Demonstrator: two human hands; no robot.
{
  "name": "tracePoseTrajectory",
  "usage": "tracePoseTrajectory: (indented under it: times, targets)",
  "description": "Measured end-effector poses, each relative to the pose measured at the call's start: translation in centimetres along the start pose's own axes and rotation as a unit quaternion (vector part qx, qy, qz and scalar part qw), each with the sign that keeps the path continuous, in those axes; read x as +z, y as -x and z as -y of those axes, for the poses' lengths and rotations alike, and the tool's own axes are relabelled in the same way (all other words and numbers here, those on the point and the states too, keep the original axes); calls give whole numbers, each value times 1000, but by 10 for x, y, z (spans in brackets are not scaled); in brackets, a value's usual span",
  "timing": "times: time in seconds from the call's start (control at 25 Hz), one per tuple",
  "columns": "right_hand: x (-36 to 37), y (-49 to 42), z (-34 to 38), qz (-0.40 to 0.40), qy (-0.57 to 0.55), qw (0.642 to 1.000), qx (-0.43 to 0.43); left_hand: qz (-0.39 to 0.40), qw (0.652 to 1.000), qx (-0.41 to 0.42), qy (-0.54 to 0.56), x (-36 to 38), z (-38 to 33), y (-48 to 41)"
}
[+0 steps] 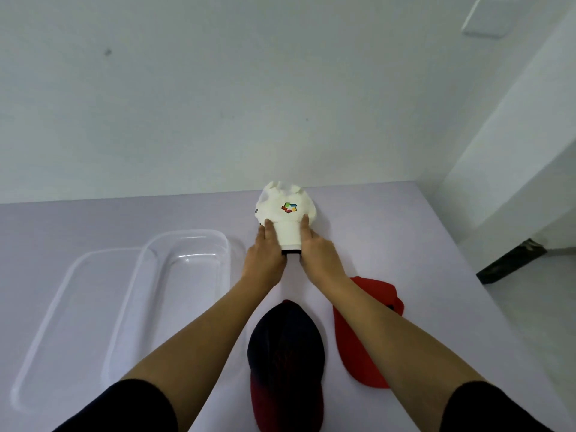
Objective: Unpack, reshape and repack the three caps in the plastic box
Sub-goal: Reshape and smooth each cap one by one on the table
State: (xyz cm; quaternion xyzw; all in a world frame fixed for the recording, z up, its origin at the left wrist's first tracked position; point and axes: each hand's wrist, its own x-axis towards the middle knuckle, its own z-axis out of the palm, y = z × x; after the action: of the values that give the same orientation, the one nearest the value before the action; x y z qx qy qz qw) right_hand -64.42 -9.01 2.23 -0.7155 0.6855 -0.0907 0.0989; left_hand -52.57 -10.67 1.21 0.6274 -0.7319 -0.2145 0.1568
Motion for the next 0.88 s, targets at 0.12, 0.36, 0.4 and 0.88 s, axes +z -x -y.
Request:
tracePoseTrajectory:
  times: [0.12, 0.36, 0.4, 0.88]
  targets:
    - [-17, 9, 9, -26, -110, 992, 52, -27, 981, -38, 190, -9, -23, 18]
    - [-32, 26, 14, -42, -185, 979, 80, 3, 961, -48, 271, -24, -35, 34]
    - [-32, 30, 10, -42, -167, 983, 55, -4, 982, -13, 189, -25, -27, 36]
    - [-20, 60, 27, -65, -362, 929, 31, -65, 903, -15, 425, -32, -15, 68]
